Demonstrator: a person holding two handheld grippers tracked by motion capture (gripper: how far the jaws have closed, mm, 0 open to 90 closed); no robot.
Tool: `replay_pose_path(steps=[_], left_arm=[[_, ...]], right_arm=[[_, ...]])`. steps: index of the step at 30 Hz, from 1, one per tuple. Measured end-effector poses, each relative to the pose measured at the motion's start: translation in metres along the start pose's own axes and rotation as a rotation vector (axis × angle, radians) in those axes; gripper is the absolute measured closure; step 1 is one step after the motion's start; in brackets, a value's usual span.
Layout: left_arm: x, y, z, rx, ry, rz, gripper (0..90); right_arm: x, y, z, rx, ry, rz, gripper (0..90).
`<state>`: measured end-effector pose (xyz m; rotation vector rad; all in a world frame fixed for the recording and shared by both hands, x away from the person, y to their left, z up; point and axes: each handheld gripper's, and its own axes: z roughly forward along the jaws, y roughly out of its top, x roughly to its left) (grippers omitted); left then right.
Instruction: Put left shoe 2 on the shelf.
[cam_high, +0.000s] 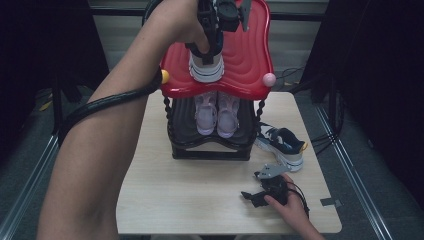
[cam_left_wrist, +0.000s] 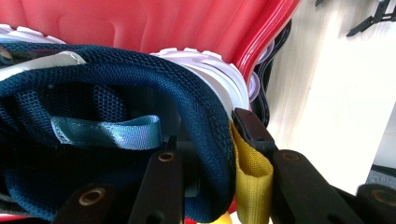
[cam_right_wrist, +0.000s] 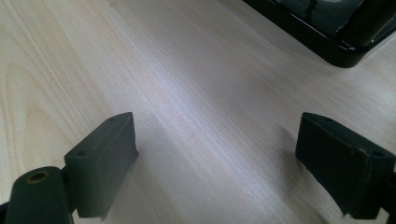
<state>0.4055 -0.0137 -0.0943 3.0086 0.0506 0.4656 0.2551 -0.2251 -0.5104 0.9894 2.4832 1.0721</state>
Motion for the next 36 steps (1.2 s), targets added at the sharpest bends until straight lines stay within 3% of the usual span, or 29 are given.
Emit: replay_pose_path(steps=[7,13,19,24,36], left_arm=[[0.0,0.002,0.0022,-0.003,0.017,0.036,72.9],[0.0016,0.0027,0.0031,-0.011,0.027,0.019,72.7],[0.0004,0.0017,0.0037,-0.001,0.042,0.046,72.3],[-0.001,-0.0013,0.0051,-0.015,0.04,0.03,72.4],[0.0004,0.0001,0.0063,0.001,0.053,-0.002,67.8]], right_arm=[[-0.0001,0.0,0.0001,-0.002,-0.001,-0.002,11.7],[-0.0001,0.0,0.0001,-0.001,-0.001,-0.002,11.7],[0.0,0.0,0.0,0.0,-0.001,0.0,11.7],[-0.0001,0.0,-0.0001,-0.001,-0.003,-0.001,11.7],[-0.0001,0.0,-0.0001,-0.001,-0.003,-0.001,11.7]])
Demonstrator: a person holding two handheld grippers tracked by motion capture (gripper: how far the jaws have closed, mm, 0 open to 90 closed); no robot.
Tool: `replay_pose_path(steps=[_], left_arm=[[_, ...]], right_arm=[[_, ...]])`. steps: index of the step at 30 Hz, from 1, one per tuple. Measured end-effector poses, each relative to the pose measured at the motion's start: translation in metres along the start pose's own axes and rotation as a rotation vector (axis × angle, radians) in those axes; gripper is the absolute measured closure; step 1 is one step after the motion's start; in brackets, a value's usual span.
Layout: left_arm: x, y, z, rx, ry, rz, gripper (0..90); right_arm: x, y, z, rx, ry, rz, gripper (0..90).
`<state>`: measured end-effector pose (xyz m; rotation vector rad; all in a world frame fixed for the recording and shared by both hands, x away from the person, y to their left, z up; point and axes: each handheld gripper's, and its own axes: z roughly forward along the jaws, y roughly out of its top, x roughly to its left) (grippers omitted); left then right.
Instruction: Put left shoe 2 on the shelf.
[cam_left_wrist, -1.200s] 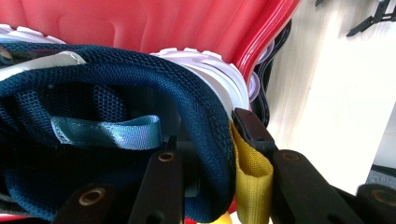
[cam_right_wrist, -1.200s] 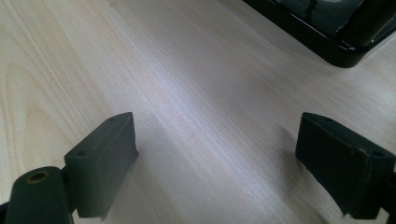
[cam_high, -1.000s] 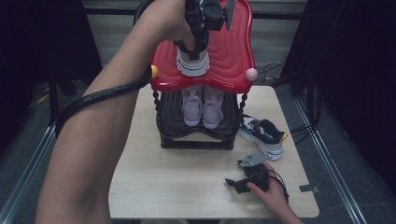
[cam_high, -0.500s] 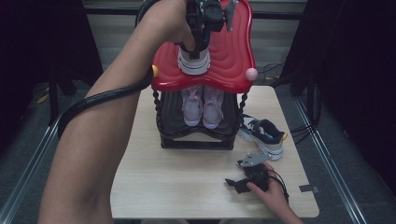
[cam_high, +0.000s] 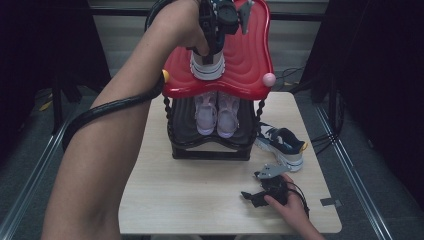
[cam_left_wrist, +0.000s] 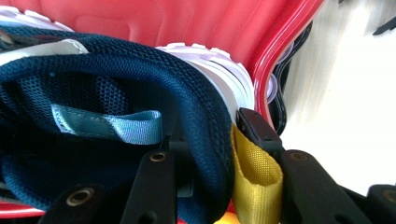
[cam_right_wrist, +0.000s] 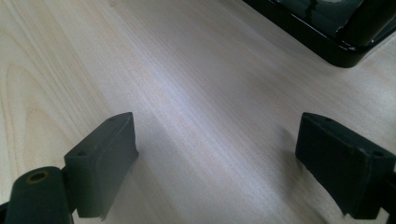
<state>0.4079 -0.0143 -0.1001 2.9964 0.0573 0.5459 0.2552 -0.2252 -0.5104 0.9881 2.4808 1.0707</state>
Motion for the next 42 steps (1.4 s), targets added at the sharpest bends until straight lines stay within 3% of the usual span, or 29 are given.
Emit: replay_pose_path(steps=[14,18,19,23,28,32,36,42], left_arm=[[0.0008,0.0003,0.0003,-0.004,0.029,-0.027,59.7],[-0.0003,0.0023,0.0004,0.003,0.012,-0.037,65.0],[-0.0004,0.0028,0.0003,0.007,0.016,-0.023,66.9],[-0.0013,0.0036,0.0003,0.007,0.009,-0.051,69.0],[-0.0019,0.0032,0.0007,0.009,0.008,-0.065,69.8],[-0.0008,0.0014,0.0003,0.034,0.021,-0.05,70.0],[0.0011,-0.0029,0.0,0.011,0.015,-0.076,70.1],[0.0003,-0.003,0.0002,0.016,0.006,-0.082,70.7]], right_arm=[[0.0,0.0,0.0,0.0,0.0,0.0,11.7],[0.0,0.0,0.0,0.0,0.0,0.0,11.7],[0.0001,0.0,0.0,0.0,0.0,0.001,11.7],[0.0,0.0,0.0,0.0,0.0,0.001,11.7],[0.0,0.0,0.0,0.0,0.0,0.0,11.7],[0.0,0.0,0.0,0.0,0.0,0.0,11.7],[0.0,0.0,0.0,0.0,0.0,0.0,11.7],[0.0,0.0,0.0,0.0,0.0,0.0,11.7]])
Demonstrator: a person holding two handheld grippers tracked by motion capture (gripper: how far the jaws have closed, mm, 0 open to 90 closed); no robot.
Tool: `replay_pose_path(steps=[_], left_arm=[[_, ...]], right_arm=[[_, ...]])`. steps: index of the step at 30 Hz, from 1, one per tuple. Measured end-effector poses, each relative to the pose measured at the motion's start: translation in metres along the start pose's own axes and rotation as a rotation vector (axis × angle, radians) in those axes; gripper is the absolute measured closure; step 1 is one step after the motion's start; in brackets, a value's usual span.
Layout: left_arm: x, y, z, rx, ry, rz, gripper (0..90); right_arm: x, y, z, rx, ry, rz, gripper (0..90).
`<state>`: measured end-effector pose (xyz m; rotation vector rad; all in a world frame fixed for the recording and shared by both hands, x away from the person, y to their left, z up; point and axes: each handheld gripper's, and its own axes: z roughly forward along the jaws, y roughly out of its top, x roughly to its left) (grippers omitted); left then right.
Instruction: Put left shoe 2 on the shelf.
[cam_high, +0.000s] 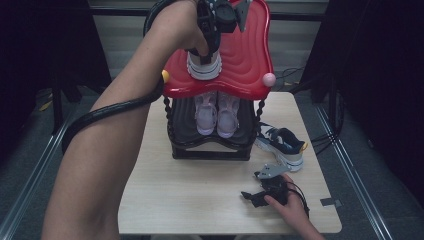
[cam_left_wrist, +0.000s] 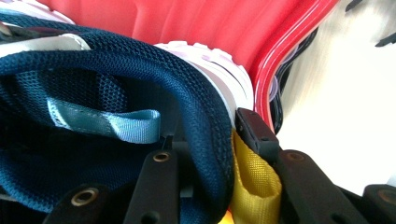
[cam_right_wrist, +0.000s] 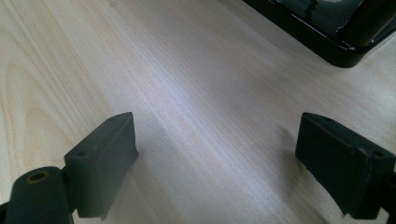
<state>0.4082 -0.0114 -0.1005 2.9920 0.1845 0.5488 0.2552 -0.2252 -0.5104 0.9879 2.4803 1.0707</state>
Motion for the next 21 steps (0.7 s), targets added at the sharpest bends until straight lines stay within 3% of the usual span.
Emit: replay_pose_path(steps=[11,21], left_arm=[[0.0008,-0.0011,-0.0009,-0.019,0.004,-0.009,69.0],[0.0028,-0.0032,-0.0049,-0.031,0.019,-0.021,56.8]], right_arm=[[0.0,0.0,0.0,0.0,0.0,0.0,11.7],[0.0001,0.0,0.0,0.001,0.001,0.001,11.7]])
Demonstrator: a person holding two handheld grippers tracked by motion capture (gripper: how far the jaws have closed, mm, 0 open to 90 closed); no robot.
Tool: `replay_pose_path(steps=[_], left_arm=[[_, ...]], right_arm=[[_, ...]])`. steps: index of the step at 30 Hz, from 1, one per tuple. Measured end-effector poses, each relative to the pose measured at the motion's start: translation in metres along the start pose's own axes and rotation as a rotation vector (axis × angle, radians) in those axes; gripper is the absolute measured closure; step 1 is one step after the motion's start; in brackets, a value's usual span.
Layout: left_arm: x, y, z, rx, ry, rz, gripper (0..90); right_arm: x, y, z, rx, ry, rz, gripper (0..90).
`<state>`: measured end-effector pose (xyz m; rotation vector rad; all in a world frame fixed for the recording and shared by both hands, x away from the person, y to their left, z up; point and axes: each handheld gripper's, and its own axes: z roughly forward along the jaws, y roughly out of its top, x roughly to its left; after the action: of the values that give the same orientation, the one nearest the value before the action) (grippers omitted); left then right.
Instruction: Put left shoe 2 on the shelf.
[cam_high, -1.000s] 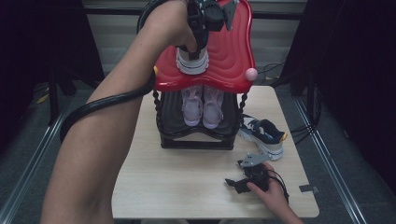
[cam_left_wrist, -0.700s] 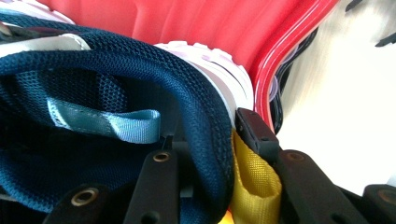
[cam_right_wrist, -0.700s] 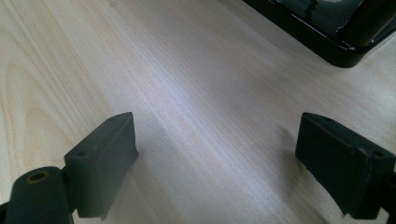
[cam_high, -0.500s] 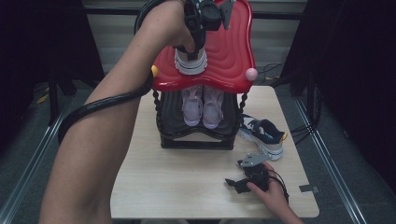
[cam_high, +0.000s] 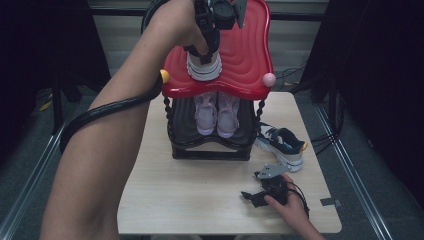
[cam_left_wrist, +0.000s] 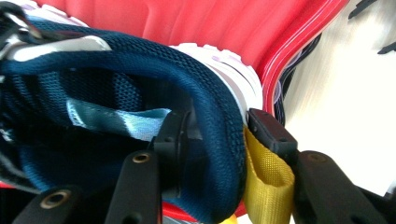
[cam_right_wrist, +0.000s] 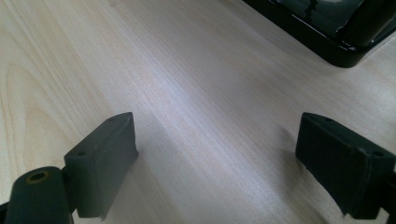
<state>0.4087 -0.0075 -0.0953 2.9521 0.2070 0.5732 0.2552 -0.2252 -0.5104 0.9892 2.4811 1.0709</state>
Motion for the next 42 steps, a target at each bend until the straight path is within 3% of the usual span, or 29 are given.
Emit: replay_pose_path(steps=[12,26,37,42], left_arm=[[0.001,-0.002,-0.004,-0.002,-0.029,-0.031,48.6],[0.0,-0.004,-0.008,0.001,-0.009,-0.04,45.3],[-0.001,-0.008,-0.013,-0.044,-0.056,-0.09,37.6],[-0.002,-0.011,-0.015,-0.036,-0.057,-0.093,36.7]], right_arm=[[0.0,0.0,0.0,0.0,0.0,0.0,11.7],[0.0,0.0,0.0,0.0,0.001,0.001,11.7],[0.0,0.0,0.0,0.0,0.0,0.0,11.7],[0.0,0.0,0.0,-0.001,0.0,-0.001,11.7]])
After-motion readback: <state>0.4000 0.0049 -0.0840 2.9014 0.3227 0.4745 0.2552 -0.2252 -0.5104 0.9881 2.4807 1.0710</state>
